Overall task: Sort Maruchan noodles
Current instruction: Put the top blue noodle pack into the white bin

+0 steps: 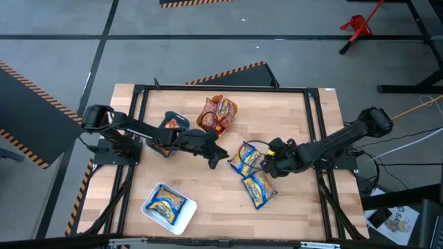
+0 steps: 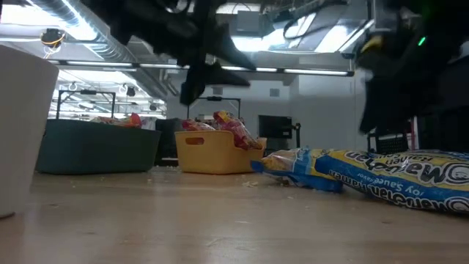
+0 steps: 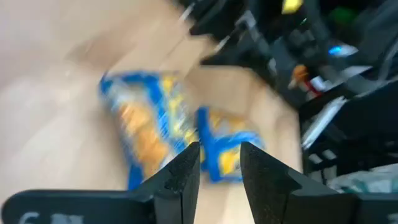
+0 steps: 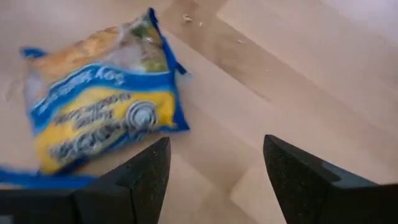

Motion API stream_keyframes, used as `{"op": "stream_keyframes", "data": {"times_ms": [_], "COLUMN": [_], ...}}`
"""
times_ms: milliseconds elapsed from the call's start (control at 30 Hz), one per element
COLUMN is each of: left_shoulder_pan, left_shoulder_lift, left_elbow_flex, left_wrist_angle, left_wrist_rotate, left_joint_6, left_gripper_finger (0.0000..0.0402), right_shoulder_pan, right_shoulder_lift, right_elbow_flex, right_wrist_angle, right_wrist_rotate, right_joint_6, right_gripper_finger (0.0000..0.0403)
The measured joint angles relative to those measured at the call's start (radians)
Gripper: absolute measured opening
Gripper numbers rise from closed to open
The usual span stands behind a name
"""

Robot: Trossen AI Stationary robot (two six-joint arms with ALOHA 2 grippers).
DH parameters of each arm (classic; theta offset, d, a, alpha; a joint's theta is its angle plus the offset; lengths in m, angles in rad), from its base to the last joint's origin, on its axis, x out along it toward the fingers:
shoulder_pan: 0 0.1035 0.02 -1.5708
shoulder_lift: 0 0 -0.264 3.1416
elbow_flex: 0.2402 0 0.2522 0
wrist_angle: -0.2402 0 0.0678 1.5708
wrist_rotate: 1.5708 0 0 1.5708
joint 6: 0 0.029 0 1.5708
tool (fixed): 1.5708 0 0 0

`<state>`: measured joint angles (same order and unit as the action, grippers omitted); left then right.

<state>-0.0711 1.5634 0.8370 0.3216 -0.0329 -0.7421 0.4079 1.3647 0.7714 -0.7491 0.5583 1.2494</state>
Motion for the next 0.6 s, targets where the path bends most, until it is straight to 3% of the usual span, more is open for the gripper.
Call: {"op": "stream_keyframes", "data": {"times_ms": [133, 333, 600], "left_shoulder_pan": [0.001, -0.001, -0.002], "left_shoulder_lift": [0.03, 0.031, 0.032], "left_elbow_flex": [0.0, 0.0, 0.0], "left_wrist_angle": [-0.008, -0.103, -0.146], "left_wrist_rotate": [0.012, -0.007, -0.045], "left_joint_6": [-0.042, -0.097, -0.12], "left_gripper_finger": [0.0112, 0.0112, 0.0112], "right_shoulder_pan": [-0.073, -0.181, -0.256], "right_shoulder_lift": [0.01, 0.042, 0.127], "right_elbow_flex": [-0.114, -0.179, -0.174], "right_wrist_angle": [0.264, 0.584, 1.002], "right_wrist_rotate": [-0.017, -0.093, -0.321], "right_joint_6": [-0.048, -0.254, -0.535], "right_gripper_finger": [0.0241, 0.0241, 0.0241]}}
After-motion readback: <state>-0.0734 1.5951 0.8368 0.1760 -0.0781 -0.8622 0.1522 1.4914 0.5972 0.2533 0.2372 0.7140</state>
